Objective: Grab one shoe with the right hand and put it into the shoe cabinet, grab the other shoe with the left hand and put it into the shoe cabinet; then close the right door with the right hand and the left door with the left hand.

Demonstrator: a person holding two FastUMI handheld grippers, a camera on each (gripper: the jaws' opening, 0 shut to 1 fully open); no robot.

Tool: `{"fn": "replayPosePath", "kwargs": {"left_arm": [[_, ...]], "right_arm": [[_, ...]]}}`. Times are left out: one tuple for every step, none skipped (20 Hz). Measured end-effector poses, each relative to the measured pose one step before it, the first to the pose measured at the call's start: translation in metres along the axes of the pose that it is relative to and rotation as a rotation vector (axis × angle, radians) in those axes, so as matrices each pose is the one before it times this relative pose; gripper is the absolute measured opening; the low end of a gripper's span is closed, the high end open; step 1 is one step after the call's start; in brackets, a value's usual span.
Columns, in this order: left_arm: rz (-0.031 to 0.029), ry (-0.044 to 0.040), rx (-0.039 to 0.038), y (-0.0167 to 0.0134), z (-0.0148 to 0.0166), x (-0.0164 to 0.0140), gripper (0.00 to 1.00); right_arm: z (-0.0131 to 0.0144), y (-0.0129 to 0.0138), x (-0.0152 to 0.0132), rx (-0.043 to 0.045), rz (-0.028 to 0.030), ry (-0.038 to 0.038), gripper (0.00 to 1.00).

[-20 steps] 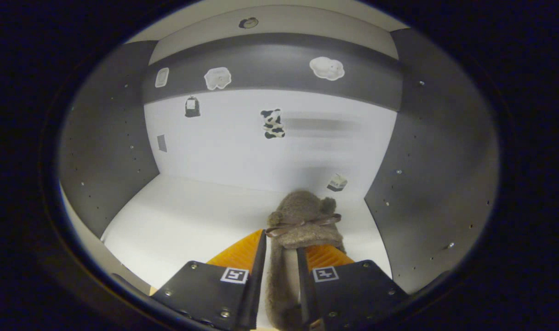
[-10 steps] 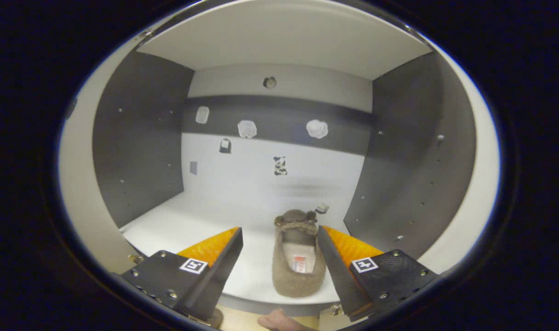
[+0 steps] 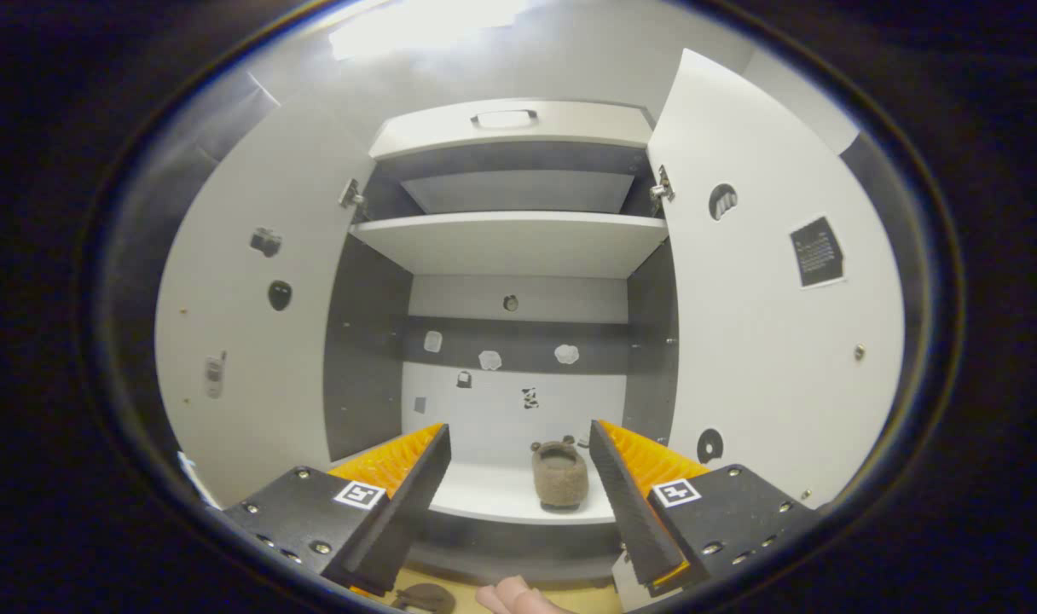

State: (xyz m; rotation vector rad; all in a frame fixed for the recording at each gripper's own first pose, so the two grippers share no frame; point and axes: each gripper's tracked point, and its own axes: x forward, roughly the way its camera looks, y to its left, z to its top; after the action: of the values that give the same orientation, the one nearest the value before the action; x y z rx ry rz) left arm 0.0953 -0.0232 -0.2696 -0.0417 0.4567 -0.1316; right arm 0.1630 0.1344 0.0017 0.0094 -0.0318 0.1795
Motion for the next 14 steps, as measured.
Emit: {"fn": "replayPosePath", "kwargs": {"left_arm": [[-0.00771,0.01771,-0.00209,-0.00278,-0.00953,0.00416,0.96],[-0.00955,0.01967,-0.00177,-0.0029,-0.01007,0.00461,0.96],[-0.00597,0.02557,0.00024,-0.00192,-0.01016,0.00455,0.96],[-0.01032,0.01496,-0.00149,-0.00269,-0.00816,0.00574,0.96],[-0.00834,0.02141,0.00093,-0.00196,-0.00837,0.00548,0.96],[-0.00031,0.02835,0.00185,0.0006,-0.01137,0.00496,0.96],[0.00327,0.0261,-0.00336,0.00117,-0.00952,0.00375,0.96],[-0.00298,0.01823,-0.00652,-0.00072,-0.00834,0.00396,0.96],[-0.00486,0.01541,-0.00766,-0.0004,-0.00739,0.00365,0.96],[-0.00673,0.01548,-0.00797,0.00057,-0.0095,0.00555,0.96],[-0.00538,0.01828,-0.00387,0.00062,-0.00778,0.00553,0.96],[-0.0021,0.03313,-0.00914,0.00193,-0.01179,0.00454,0.97],[-0.01105,0.03074,-0.0157,-0.00033,-0.00878,0.00388,0.96],[-0.01374,0.02082,-0.02233,0.00017,-0.00625,0.00554,0.96]], "right_arm": [[-0.00261,-0.00632,-0.0128,0.00952,-0.01323,-0.00228,0.98],[0.00217,-0.00491,-0.00793,0.00651,-0.0128,-0.01684,0.98],[0.00151,-0.00578,-0.00807,0.00052,-0.01007,-0.01779,0.98],[-0.00072,-0.00732,-0.00882,0.00121,-0.02099,-0.01763,0.98],[0.00034,-0.00655,-0.0077,0.00192,-0.01673,-0.02198,0.98],[-0.0016,-0.00472,-0.00627,0.00162,-0.01422,-0.01464,0.98],[-0.0083,-0.00416,-0.00321,-0.00777,-0.01802,0.00196,0.98],[-0.00884,-0.0032,-0.00485,-0.00923,-0.00976,0.0065,0.98],[-0.00789,-0.00003,-0.00502,-0.00613,0.00167,0.01027,0.98],[-0.00829,-0.00055,-0.00421,0.00104,-0.00107,0.01189,0.98],[-0.00735,-0.00162,-0.0035,0.00276,-0.00459,0.00841,0.98],[-0.00683,-0.00104,-0.00142,-0.0041,-0.00322,0.00659,0.98],[-0.00974,-0.00043,-0.00053,-0.01602,-0.00312,0.01453,0.98],[-0.00938,-0.00054,0.00009,-0.0168,-0.00491,0.01553,0.98]]}}
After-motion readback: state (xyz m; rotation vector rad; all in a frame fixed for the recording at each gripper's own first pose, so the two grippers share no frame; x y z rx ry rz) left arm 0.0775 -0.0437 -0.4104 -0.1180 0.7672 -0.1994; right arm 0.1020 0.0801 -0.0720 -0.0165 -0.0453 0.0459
